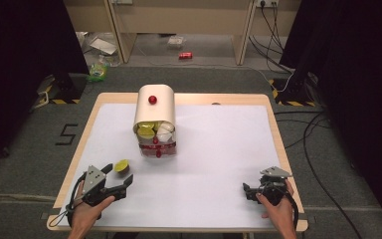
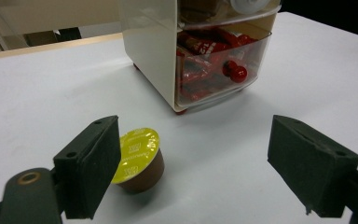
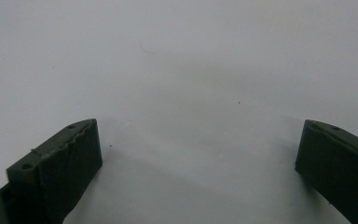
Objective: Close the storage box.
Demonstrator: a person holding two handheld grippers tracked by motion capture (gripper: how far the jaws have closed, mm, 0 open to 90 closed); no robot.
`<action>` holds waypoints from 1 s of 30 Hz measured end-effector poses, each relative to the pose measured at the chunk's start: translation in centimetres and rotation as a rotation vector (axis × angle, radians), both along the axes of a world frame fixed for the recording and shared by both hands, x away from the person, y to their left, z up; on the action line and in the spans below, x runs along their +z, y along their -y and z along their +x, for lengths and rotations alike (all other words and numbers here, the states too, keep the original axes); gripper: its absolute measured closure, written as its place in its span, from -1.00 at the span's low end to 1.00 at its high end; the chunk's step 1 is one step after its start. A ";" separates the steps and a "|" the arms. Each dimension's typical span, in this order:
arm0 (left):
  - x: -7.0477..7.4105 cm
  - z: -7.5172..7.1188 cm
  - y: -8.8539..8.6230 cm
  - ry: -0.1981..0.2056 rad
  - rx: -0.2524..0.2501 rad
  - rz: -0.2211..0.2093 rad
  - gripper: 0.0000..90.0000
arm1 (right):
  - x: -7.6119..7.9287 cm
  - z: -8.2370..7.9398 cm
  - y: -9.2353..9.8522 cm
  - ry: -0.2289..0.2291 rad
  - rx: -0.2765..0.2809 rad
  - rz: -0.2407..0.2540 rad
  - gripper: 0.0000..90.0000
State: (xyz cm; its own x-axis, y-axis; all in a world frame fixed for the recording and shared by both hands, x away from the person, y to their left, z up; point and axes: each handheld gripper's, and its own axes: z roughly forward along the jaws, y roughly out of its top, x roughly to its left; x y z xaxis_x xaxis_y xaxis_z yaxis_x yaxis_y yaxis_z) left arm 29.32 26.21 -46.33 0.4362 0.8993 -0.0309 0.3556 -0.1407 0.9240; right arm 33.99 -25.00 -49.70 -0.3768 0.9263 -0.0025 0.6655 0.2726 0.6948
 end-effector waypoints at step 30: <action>-2.7 -2.7 -0.1 -0.032 -0.006 0.024 -0.62 | 0.0 0.0 0.0 0.001 0.002 -0.003 -0.99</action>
